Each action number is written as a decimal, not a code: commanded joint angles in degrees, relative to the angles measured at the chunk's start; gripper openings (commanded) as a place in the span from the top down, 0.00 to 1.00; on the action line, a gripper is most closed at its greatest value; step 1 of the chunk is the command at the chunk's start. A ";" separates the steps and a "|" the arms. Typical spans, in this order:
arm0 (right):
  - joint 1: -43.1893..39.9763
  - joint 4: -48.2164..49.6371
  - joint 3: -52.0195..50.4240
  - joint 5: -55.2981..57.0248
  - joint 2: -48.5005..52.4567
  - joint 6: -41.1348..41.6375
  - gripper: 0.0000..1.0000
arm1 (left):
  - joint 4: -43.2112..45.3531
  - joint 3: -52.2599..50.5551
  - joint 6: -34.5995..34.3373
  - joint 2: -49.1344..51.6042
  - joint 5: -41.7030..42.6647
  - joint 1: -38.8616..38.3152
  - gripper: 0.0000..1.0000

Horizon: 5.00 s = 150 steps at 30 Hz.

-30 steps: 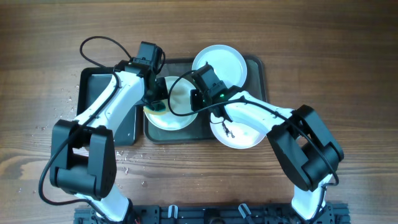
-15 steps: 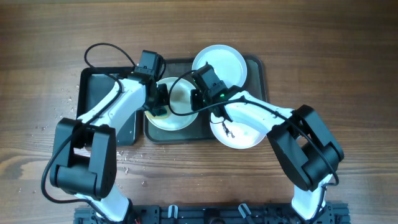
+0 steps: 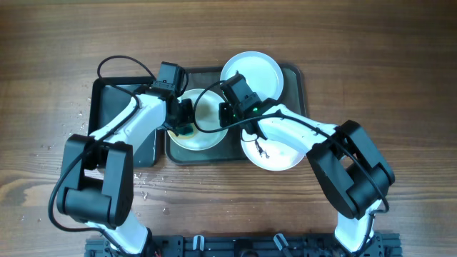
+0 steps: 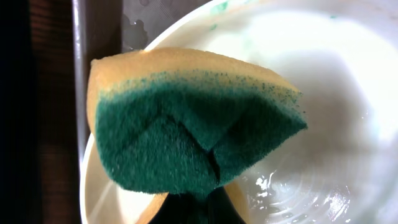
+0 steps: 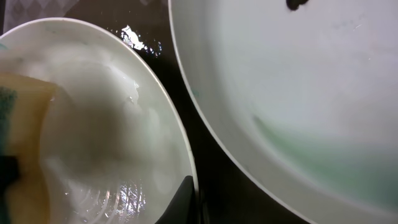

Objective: Clean dirty plates on tray and stack at the side
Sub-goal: 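Scrub the left plate with the sponge while the right gripper holds it, then carry the sponge with the left gripper back over the black water tray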

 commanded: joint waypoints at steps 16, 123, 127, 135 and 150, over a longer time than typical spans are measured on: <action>0.35 0.57 -0.13 -2.56 1.01 -0.09 0.96 | 3.08 -1.86 1.01 5.55 22.95 -0.39 0.96; 0.35 0.63 -0.13 -2.82 1.01 -0.07 0.96 | 18.23 -11.41 -5.29 -2.16 23.98 0.09 0.96; 0.35 0.68 -0.13 -2.82 1.01 -0.07 0.95 | 20.09 -11.41 -5.31 -0.96 24.00 -1.03 0.96; 0.35 0.68 -0.13 -2.82 1.01 -0.09 0.96 | 24.46 -11.39 -5.29 0.33 30.01 -1.36 0.96; 0.35 0.57 -0.13 -2.82 1.01 -0.13 0.96 | 29.07 -11.32 -5.07 -8.02 34.01 5.64 0.96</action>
